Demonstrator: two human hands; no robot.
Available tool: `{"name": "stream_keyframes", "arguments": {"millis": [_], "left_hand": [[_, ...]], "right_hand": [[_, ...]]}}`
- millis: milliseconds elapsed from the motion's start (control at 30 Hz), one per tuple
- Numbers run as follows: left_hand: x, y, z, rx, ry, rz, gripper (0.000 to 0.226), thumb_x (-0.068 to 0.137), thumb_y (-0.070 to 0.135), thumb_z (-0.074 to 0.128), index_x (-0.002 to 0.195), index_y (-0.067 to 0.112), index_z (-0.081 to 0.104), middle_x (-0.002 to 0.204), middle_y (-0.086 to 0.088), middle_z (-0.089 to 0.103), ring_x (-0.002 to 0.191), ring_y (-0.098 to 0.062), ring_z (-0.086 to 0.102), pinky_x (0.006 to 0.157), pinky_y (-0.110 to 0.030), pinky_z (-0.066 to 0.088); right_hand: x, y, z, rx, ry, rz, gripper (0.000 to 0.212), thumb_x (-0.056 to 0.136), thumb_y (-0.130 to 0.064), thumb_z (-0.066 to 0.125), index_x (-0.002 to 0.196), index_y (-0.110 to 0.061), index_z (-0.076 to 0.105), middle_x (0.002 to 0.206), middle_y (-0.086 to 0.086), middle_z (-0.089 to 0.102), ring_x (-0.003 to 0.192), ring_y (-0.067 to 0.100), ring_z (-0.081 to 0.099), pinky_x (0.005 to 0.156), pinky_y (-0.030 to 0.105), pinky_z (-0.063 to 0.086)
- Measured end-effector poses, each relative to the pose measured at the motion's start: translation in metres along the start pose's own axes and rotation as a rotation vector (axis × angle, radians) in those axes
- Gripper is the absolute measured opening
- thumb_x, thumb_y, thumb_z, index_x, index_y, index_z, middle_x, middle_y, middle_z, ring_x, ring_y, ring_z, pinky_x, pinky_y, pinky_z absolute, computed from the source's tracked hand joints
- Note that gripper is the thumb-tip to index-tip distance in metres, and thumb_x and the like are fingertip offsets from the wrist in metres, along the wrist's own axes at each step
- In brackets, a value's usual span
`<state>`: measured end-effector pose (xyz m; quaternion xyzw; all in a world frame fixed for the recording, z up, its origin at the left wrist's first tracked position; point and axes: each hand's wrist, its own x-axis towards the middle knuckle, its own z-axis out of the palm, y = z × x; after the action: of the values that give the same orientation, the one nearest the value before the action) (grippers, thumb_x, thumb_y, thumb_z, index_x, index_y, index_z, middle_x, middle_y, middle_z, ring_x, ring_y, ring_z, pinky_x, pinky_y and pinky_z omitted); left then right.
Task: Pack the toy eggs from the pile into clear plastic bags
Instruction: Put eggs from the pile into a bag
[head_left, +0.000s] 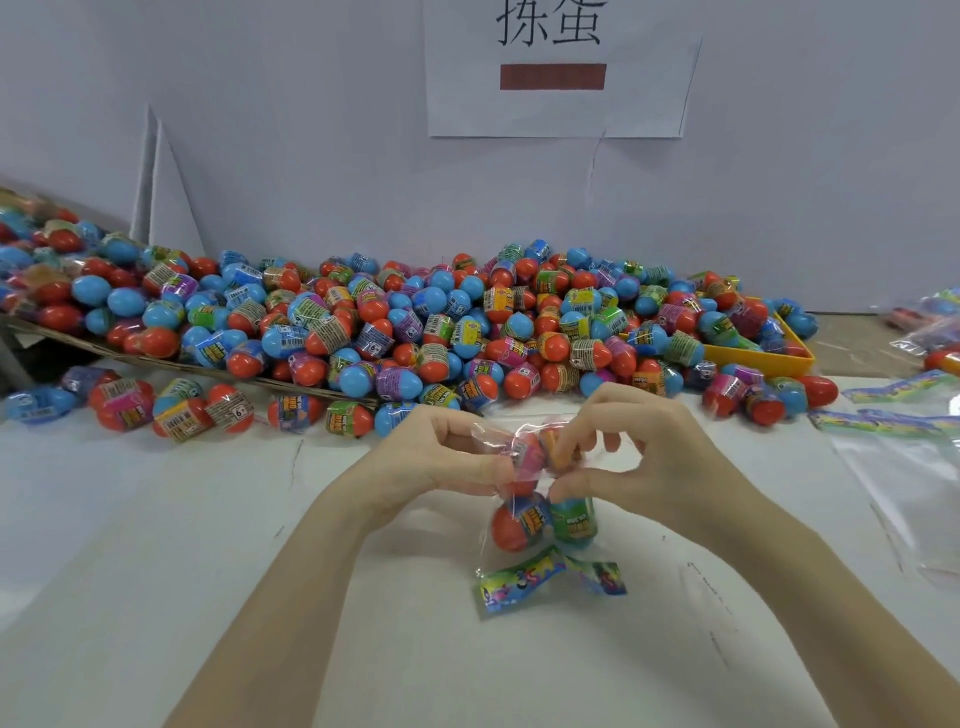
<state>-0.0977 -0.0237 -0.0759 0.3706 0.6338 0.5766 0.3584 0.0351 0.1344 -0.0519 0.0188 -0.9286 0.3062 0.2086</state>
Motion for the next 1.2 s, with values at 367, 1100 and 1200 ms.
{"name": "stream_keyframes", "arguments": {"millis": [367,1100,1200], "left_hand": [[0.003,0.0,-0.005,-0.104,0.293,0.156,0.014,0.054,0.035,0.072,0.065,0.028,0.075,0.063,0.01,0.069,0.057,0.001,0.062,0.057,-0.012,0.049],[0.007,0.003,0.002,-0.239,0.228,0.201,0.02,0.07,0.02,0.065,0.05,0.021,0.066,0.055,0.011,0.06,0.055,-0.001,0.057,0.057,-0.014,0.047],[0.006,0.006,0.005,-0.284,0.221,0.224,0.022,0.071,0.022,0.062,0.049,0.02,0.066,0.05,0.01,0.058,0.051,-0.001,0.056,0.054,-0.013,0.047]], "right_hand": [[-0.003,0.015,-0.041,-0.26,-0.125,0.428,0.065,0.077,0.02,0.051,0.126,-0.023,0.055,0.116,-0.007,0.062,0.09,0.001,0.06,0.072,0.01,0.048],[-0.005,0.017,-0.017,-0.153,-0.122,0.331,0.094,0.08,-0.006,0.061,0.133,-0.058,0.004,0.132,-0.032,0.022,0.104,0.012,0.062,0.088,0.033,0.051],[-0.003,0.014,-0.02,0.158,-0.013,0.374,0.091,0.074,-0.034,0.069,0.12,-0.068,-0.002,0.122,-0.035,0.029,0.063,0.011,0.069,0.062,0.021,0.055]]}}
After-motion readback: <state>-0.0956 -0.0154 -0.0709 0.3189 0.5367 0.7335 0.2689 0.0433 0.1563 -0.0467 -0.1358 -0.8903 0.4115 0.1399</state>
